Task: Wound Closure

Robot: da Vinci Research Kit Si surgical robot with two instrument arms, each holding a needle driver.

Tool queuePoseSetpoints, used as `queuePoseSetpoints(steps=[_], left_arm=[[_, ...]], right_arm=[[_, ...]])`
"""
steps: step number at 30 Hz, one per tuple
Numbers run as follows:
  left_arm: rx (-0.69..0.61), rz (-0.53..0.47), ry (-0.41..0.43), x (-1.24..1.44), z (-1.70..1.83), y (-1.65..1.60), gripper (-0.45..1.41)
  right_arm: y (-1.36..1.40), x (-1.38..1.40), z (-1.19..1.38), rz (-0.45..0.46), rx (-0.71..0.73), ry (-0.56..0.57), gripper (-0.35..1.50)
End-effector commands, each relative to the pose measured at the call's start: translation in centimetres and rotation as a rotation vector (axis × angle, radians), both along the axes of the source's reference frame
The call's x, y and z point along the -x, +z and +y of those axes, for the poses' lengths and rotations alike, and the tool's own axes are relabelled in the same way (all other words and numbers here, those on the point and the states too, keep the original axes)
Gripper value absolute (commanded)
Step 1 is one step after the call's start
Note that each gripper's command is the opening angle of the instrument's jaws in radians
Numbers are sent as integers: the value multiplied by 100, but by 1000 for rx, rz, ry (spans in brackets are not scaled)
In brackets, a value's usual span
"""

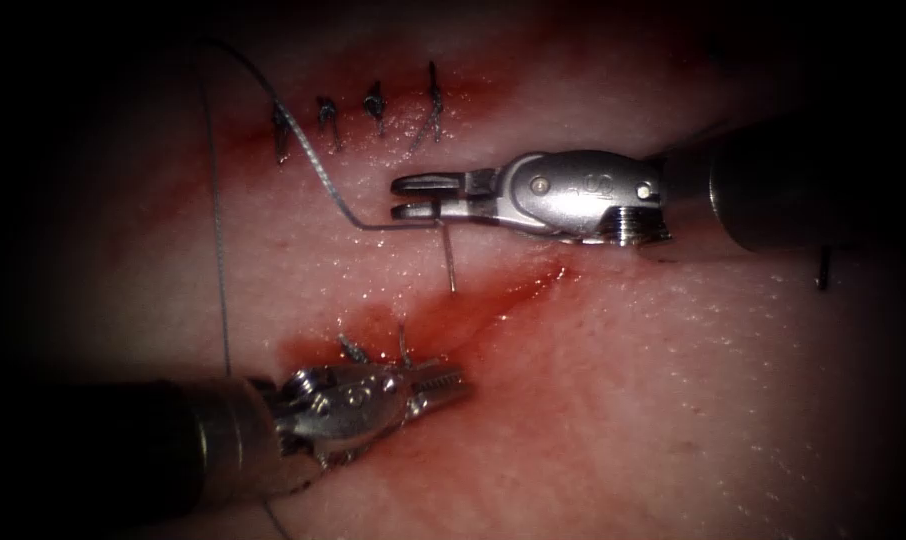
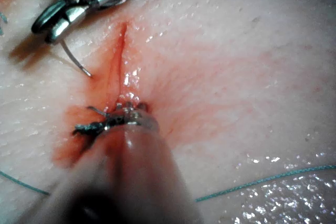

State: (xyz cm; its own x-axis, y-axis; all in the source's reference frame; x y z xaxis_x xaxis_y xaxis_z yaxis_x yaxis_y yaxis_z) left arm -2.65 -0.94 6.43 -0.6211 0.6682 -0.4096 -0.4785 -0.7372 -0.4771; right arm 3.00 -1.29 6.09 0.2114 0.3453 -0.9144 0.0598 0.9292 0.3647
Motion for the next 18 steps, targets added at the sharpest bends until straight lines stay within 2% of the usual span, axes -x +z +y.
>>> queuePoseSetpoints(steps=[1,4,7,8,10,13,14,18], left_arm=[[-3,4,5,6,-8,6,10],[-5,8,10,4,-9,7,10],[-8,12,18,1,-10,6,10],[-9,13,21,0,-10,7,10],[-8,14,22,-1,-10,9,10],[-7,13,24,-1,-11,11,10],[-10,14,30,-1,-12,13,12],[-12,11,32,-2,-13,12,12]], right_arm=[[4,-13,-6,-8,-70,-12,-35],[7,-15,-8,-26,-135,-35,-35],[10,-15,-14,-52,-136,-58,-35],[8,-14,-15,-40,-9,-85,-35],[4,-13,-18,-26,114,-87,-35],[1,-12,-20,-23,190,-88,-35],[-3,-10,-23,-21,261,-89,-35],[-8,-10,-34,-12,315,-95,-35]])
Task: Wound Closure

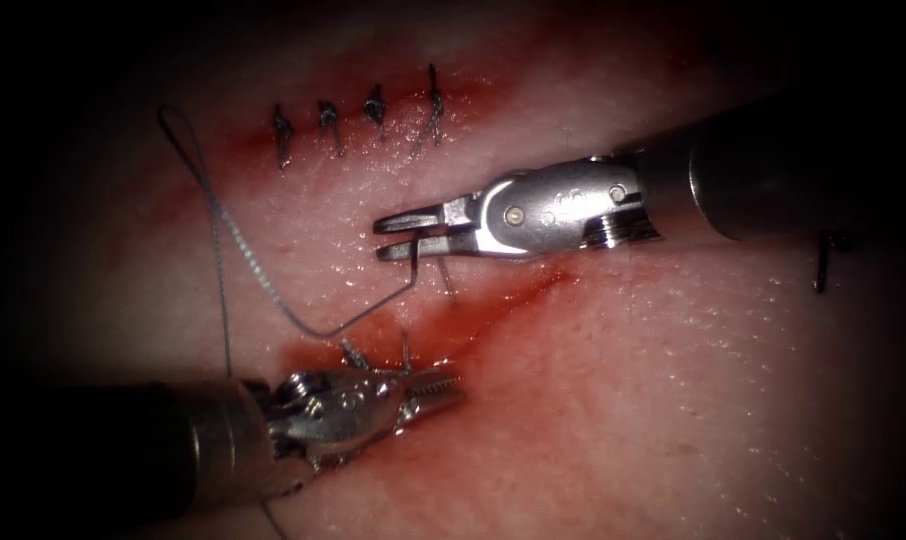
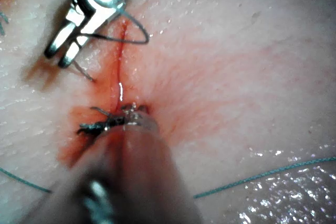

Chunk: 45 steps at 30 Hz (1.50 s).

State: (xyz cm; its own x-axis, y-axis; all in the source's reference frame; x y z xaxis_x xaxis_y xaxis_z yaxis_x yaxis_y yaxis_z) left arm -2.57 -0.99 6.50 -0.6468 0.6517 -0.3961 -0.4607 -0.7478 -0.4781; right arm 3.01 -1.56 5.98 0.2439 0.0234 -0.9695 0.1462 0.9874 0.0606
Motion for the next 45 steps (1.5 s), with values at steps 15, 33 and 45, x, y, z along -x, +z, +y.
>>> queuePoseSetpoints(steps=[15,33,45], left_arm=[[-3,-1,1,6,-7,5,12],[-15,3,7,14,-13,4,12],[-20,3,14,17,-16,5,10]], right_arm=[[19,-1,-33,22,37,-66,-35],[14,-18,4,-48,-351,96,-35],[10,-20,50,-64,-540,202,-35]])
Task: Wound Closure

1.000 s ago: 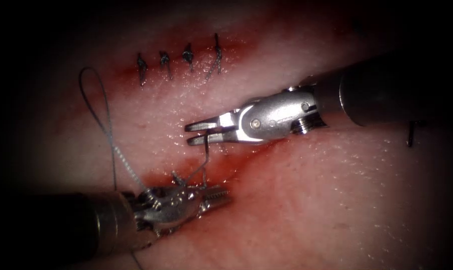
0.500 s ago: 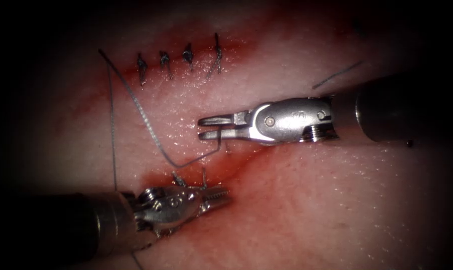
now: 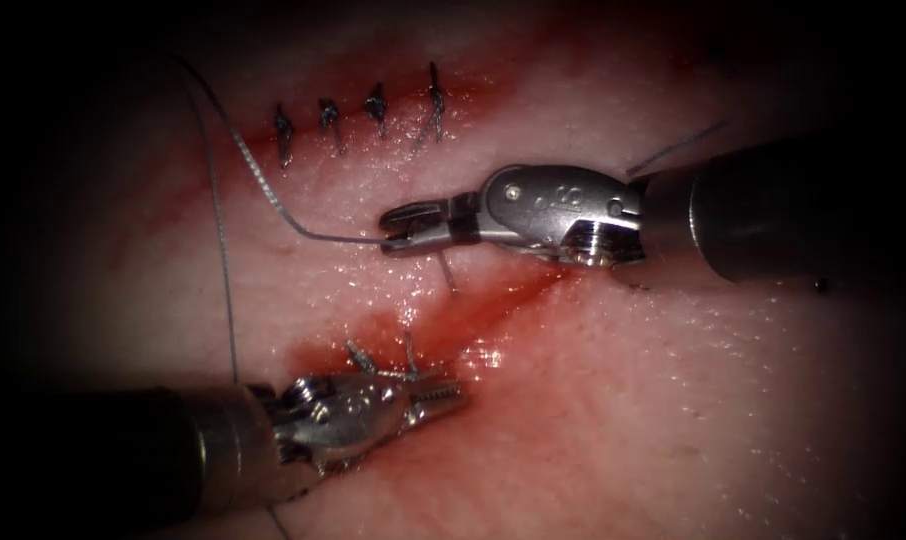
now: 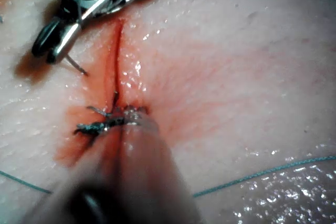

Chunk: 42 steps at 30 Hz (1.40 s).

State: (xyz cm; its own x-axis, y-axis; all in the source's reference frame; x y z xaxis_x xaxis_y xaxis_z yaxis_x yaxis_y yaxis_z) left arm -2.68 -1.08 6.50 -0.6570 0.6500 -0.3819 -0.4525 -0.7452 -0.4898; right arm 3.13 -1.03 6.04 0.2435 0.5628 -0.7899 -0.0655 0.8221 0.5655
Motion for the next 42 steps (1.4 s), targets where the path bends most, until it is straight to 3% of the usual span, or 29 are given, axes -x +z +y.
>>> queuePoseSetpoints(steps=[1,10,20,26,34,42], left_arm=[[-2,-1,1,7,-8,5,10],[-7,-8,5,12,-10,4,12],[-6,-6,9,13,-12,6,12],[-7,-12,18,7,-9,8,12],[-10,-21,30,-1,-5,7,12],[-11,-23,32,-2,-3,6,12]], right_arm=[[2,-8,-2,4,-2,0,-35],[-8,-21,11,0,-6,73,-35],[-15,-21,15,15,28,60,-35],[-10,-21,-2,1,-156,15,-35],[6,-18,-48,29,-456,-20,-35],[-7,-9,-80,50,-697,-16,-35]])
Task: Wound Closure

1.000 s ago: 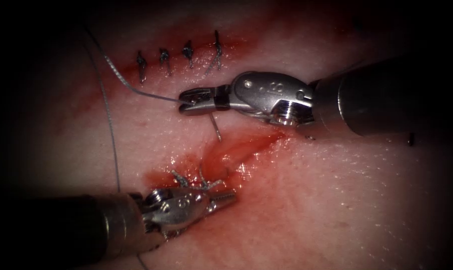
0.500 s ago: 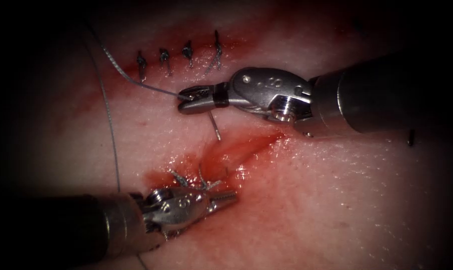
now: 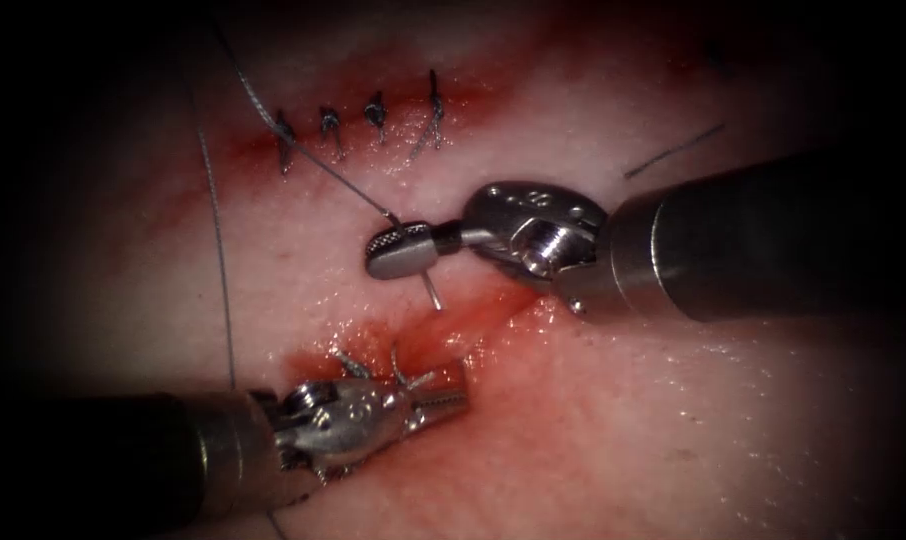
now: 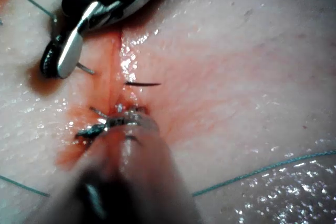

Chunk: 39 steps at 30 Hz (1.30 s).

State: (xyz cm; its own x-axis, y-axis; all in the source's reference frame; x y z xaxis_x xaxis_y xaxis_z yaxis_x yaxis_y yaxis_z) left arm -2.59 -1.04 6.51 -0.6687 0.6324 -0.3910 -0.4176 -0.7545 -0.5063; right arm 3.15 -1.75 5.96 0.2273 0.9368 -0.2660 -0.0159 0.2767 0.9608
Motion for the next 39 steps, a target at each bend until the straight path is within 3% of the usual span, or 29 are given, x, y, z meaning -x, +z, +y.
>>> queuePoseSetpoints(steps=[1,8,9,10,12,14,15,21,25,27,29,30,31,33,35,37,39], left_arm=[[-3,0,0,7,-7,5,12],[5,-8,23,8,-3,-2,10],[9,-8,26,8,-3,-3,10],[20,-8,36,9,-4,-8,10],[40,-16,52,10,-5,-12,10],[86,-30,66,11,-8,-20,5],[103,-31,71,12,-9,-23,4],[310,-103,68,18,-17,-39,2],[469,-118,51,24,-12,-39,14],[499,-116,56,25,-10,-38,9],[589,-110,87,32,-1,-36,19],[612,-103,98,34,1,-35,34],[627,-100,102,36,3,-34,34],[663,-88,114,40,8,-32,57],[679,-86,115,43,12,-29,69],[704,-78,123,45,19,-26,79],[719,-68,135,45,23,-24,78]], right_arm=[[-4,-5,-14,-4,-39,2,-35],[-20,-5,-22,4,-90,15,-35],[-19,-5,-20,13,-92,30,-28],[-18,-4,-13,15,-98,76,32],[-16,-1,-4,2,-43,117,86],[-10,6,10,-27,49,166,125],[-8,10,17,-40,80,185,130],[8,48,56,-80,122,316,131],[12,73,68,-111,131,381,125],[12,76,69,-113,131,388,121],[14,83,70,-120,133,404,116],[14,83,70,-121,133,405,116],[15,82,70,-122,134,407,115],[16,80,69,-122,136,407,115],[17,79,68,-123,144,408,115],[19,77,65,-123,146,409,115],[19,77,65,-123,147,410,115]])
